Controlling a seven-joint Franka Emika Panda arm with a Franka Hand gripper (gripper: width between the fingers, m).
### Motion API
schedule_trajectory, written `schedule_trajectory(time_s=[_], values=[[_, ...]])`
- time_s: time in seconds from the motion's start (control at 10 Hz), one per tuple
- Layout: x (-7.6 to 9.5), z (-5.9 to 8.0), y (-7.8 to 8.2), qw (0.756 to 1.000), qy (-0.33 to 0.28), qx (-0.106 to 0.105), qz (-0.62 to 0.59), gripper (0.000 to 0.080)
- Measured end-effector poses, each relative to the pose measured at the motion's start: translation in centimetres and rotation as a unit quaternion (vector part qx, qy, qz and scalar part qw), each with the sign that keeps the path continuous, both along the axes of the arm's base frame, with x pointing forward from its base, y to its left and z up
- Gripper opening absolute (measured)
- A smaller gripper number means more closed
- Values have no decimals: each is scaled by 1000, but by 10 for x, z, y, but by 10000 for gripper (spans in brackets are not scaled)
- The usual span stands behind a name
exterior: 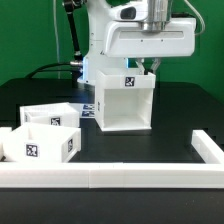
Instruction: Assemble drawer
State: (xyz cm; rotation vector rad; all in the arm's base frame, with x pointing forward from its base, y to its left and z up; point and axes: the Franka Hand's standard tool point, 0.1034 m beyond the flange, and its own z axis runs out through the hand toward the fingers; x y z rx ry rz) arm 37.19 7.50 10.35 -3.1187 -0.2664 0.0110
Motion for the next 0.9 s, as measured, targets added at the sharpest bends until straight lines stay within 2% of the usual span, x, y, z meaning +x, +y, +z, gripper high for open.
schedule_trajectory(time_s=[0.7, 0.9], values=[[1, 0, 0, 1000, 0, 0, 0, 38], [25, 0, 1, 1000, -6, 5, -7, 38]])
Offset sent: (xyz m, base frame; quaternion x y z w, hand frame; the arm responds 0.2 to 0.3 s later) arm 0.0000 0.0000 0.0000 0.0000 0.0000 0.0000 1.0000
